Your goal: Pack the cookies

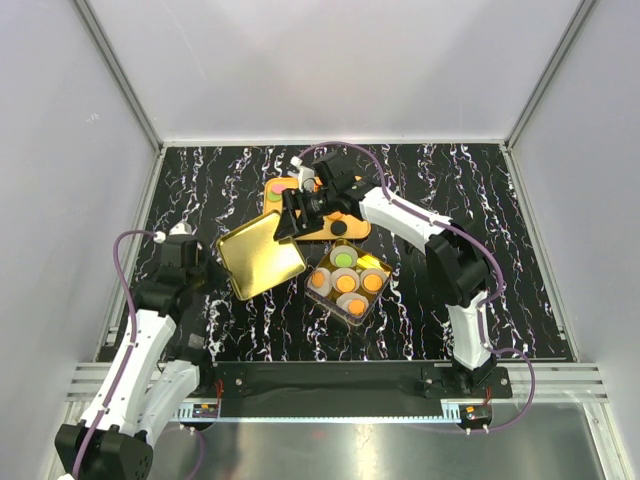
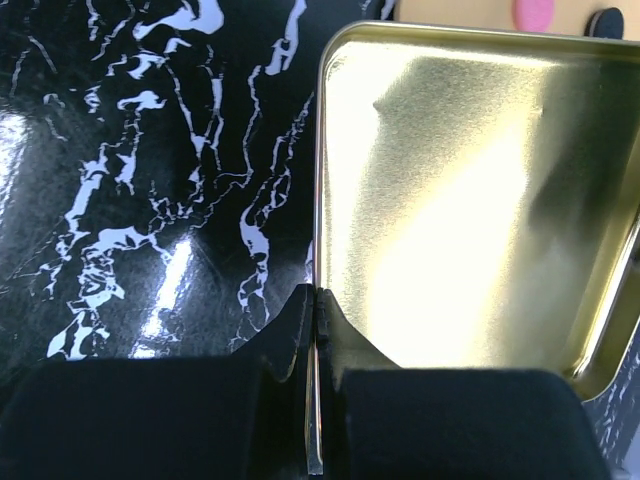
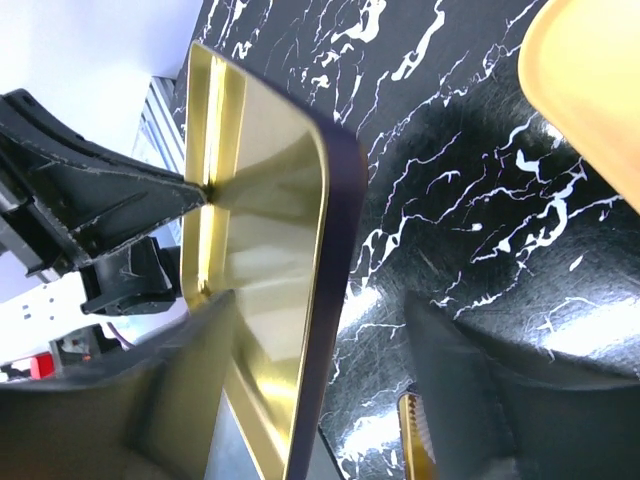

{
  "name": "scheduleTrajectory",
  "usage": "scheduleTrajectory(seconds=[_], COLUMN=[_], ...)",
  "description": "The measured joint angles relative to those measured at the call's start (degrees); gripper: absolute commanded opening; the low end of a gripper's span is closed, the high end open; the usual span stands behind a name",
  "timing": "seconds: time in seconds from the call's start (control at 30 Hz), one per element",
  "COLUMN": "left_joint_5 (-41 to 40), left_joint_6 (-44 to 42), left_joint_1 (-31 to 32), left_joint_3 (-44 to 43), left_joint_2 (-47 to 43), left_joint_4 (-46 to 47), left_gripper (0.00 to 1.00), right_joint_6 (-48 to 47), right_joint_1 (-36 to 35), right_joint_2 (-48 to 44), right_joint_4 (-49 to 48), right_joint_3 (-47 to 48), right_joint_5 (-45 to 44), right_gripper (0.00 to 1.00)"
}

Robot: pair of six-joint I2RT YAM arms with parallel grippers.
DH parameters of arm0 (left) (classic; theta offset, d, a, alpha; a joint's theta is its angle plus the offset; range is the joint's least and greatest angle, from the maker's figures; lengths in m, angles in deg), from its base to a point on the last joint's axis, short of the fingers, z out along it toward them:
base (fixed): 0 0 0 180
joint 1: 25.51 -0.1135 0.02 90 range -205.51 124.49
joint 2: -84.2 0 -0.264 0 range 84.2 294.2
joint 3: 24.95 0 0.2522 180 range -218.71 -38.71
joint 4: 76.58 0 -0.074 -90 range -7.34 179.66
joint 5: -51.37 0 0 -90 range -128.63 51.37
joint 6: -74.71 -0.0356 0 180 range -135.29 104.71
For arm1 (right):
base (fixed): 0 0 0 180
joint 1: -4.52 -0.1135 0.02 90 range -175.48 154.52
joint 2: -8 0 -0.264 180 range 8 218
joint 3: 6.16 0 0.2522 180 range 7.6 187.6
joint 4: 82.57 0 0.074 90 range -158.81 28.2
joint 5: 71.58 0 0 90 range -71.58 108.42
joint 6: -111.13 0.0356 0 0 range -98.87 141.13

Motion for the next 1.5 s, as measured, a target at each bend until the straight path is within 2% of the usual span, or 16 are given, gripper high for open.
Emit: scheduleTrajectory(seconds=[0.1, 0.13, 0.23, 0.27, 0.3, 0.4, 0.43, 0.47, 0.57, 0.67, 0.77, 0.83, 1.07, 1.2, 1.37, 1.5], left_joint_5=[1.3, 1.6, 2.7, 2.9, 3.1, 3.4, 3.6, 3.7, 3.7, 2.4, -2.3, -6.7, -26.3, -37.1, -46.2, -52.4], left_joint_6=[-0.5, -0.6, -0.9, -1.1, -1.2, -2.7, -3.1, -3.9, -6.0, -8.6, -11.9, -13.7, -20.6, -24.3, -28.3, -32.6], left_joint_1=[0.2, 0.3, 0.6, 0.8, 0.8, 0.9, 0.9, 1.0, 1.1, 2.0, 7.3, 13.3, 43.0, 54.9, 62.6, 63.6], left_joint_3=[0.0, 0.0, 0.0, 0.0, 0.0, -0.6, -1.1, -1.7, -4.7, -8.9, -15.1, -19.0, -28.1, -30.7, -31.2, -31.2], left_joint_2=[0.0, 0.0, 0.2, 0.4, 0.5, 1.1, 1.5, 1.9, 3.0, 3.8, 5.0, 6.1, 12.6, 19.2, 26.4, 28.7], left_joint_4=[0.7, 1.0, 1.7, 1.8, 1.9, 2.0, 2.1, 2.3, 2.4, 2.1, 1.0, -0.2, -3.8, -6.3, -8.1, -7.8], left_gripper=[0.0, 0.0, 0.0, 0.0, 0.02, 0.3, 0.49, 0.58, 0.81, 0.87, 0.89, 0.89, 0.93, 0.95, 0.96, 0.96], right_joint_6=[1.0, 1.3, 2.3, 2.6, 2.8, 3.7, 4.0, 4.2, 4.5, 4.9, 5.3, 5.8, 8.2, 9.7, 11.6, 12.1], right_joint_1=[0.0, 0.0, 0.0, 0.0, 0.0, 0.0, 0.1, 0.0, 0.0, 0.0, 0.4, 0.9, 5.2, 7.5, 8.3, 8.4], right_joint_2=[0.3, 0.4, 0.5, 0.5, 0.5, 0.5, 0.5, 0.5, 0.5, 0.6, 0.6, 0.6, 2.9, 4.1, 4.2, 4.2], right_joint_4=[0.2, 0.2, 0.4, 0.6, 0.7, 0.9, 1.3, 1.6, 4.1, 6.6, 9.2, 11.4, 19.9, 23.3, 26.3, 27.5], right_joint_3=[0.5, 0.7, 1.4, 1.7, 2.1, 3.0, 3.3, 3.5, 5.1, 7.6, 9.9, 11.5, 20.5, 22.7, 22.6, 22.5], right_joint_5=[0.0, 0.0, 0.3, 0.5, 0.7, 0.9, 0.9, 0.9, 0.5, -0.2, -0.3, -0.3, 0.0, -0.2, -0.2, -0.1], right_gripper=[0.54, 0.45, 0.32, 0.23, 0.19, 0.03, 0.02, 0.0, 0.0, 0.0, 0.0, 0.0, 0.0, 0.0, 0.01, 0.02])
